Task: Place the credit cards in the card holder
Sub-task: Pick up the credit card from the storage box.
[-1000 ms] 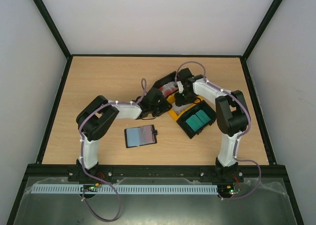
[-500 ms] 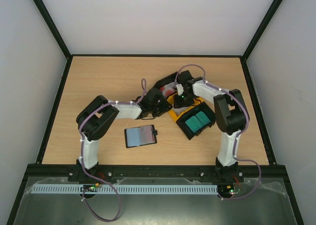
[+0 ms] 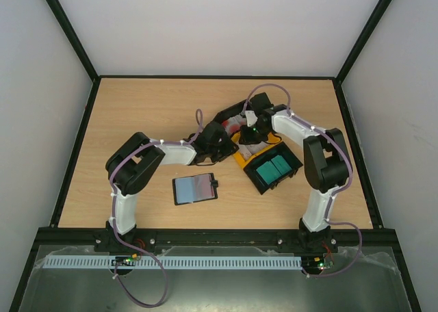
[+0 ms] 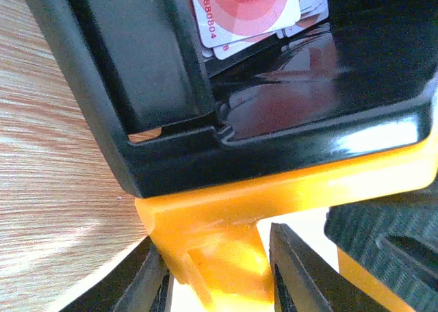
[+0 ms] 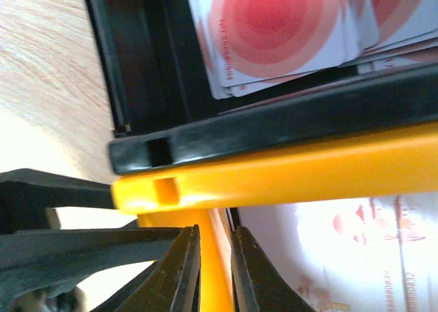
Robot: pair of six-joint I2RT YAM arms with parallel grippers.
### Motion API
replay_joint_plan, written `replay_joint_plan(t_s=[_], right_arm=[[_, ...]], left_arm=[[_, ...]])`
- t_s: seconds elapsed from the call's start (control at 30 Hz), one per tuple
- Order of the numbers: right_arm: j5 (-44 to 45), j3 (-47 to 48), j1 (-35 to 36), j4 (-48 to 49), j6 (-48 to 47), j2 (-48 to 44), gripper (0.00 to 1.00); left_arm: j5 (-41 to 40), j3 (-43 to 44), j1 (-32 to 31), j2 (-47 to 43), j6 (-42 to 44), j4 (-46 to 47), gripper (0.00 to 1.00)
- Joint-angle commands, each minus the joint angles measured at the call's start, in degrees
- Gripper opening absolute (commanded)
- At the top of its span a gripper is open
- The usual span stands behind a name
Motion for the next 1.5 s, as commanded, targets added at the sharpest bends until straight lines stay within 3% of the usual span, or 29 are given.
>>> replay_joint_plan(t_s=[0.0, 0.33, 0.97, 1.13, 1.3, 1.47], right_arm=[[-5.72, -2.01, 1.29, -0.46, 0.76, -1.28, 0.12], [-6.35, -5.63, 1.71, -1.45, -0.11, -1.32, 0.10], [-2.62, -11.45, 2.48, -1.13, 2.11, -5.07, 0.15], [1.40, -10.63, 2.48, 0.21, 3.29, -5.43, 0.02], [8.62, -8.71, 2.53, 2.71, 6.01, -10.42, 0.02], [11.04, -5.94, 2.53, 1.35, 8.94, -17.30, 0.02]], left_arm=[[-1.48, -0.77, -0.61, 3.14, 4.16, -6.10, 0.35], [-1.65, -0.90, -0.61, 3.11, 4.12, -6.12, 0.35], [-1.67, -0.84, -0.56, 2.94, 4.13, -6.09, 0.34], [-1.59, -0.80, -0.61, 2.81, 4.18, -6.10, 0.34], [-0.86, -0.51, -0.29, 1.51, 5.61, -6.13, 0.39], [-0.21, 0.45, 0.67, -1.71, 8.12, -7.71, 0.52]])
